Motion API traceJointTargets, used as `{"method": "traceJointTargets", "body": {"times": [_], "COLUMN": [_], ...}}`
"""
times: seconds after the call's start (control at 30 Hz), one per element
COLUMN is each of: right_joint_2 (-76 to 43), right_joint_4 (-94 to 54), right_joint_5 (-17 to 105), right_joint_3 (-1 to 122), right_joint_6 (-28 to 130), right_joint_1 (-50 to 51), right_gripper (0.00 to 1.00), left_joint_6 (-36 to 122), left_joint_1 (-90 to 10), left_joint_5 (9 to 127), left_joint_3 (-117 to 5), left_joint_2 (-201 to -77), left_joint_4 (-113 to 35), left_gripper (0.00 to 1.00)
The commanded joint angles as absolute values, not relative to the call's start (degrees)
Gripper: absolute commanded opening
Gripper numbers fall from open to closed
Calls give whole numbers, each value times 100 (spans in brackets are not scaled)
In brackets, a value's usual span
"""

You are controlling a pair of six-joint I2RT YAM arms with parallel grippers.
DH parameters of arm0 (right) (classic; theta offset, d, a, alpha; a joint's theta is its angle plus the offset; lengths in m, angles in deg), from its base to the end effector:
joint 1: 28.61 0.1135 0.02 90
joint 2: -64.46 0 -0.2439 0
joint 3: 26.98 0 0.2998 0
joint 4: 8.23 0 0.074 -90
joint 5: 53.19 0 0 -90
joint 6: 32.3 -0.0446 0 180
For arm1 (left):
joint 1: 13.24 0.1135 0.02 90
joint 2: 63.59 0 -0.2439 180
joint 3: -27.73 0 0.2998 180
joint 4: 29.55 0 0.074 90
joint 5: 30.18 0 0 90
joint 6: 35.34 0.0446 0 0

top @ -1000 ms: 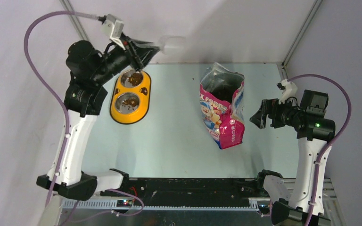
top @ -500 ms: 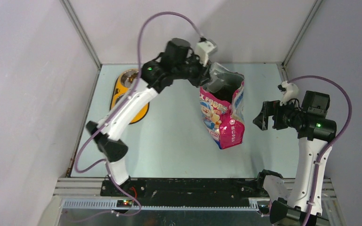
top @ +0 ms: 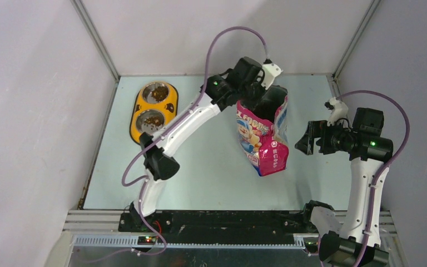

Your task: Serve the pet food

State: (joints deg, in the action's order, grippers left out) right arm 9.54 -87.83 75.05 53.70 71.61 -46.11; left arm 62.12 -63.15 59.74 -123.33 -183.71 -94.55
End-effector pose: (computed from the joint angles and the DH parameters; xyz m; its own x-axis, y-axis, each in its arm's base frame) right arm 0.2126 -0.0381 0.3554 -0.7205 0.0292 -0.6929 -0.2939 0.8921 0.3432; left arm 0.3206 -0.3808 0.4122 -0.2584 0.5086 -0.8213 0.8046 0.5838 0.1083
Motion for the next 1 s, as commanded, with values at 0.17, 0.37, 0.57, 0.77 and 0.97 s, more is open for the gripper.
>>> {"method": "traceJointTargets", "body": {"times": [0.17,0.37,0.57,0.77,0.97], "right_joint_2": [999,984,967,1004,1001], "right_joint_4": [-8773,-8739,-8760,-8728,-8717], "right_joint_5": [7535,7684,7713,7715,7694], "right_joint_3": [5291,5252,5251,5216,5221], "right_joint_6": [7149,7105,7098,7067,7071], "right_joint_1": [-4633,-4636,-4632,-4637,-4634], "right_gripper": [100,100,100,100,100], "left_joint_6": [6442,6355,6090,5531,4868], "left_joint_1": [-6557,-6718,-6849,-6829,-6751], "left_joint_5": [5563,5619,6036,7153,7938], "left_joint_3": [-12337,-11755,-11676,-11699,-11726], "left_joint_2": [-19092,-19050,-18999,-18878,-18695], "left_joint_4": [-10069,-10174,-10226,-10118,-9844], "left_gripper": [0,0,0,0,0]}}
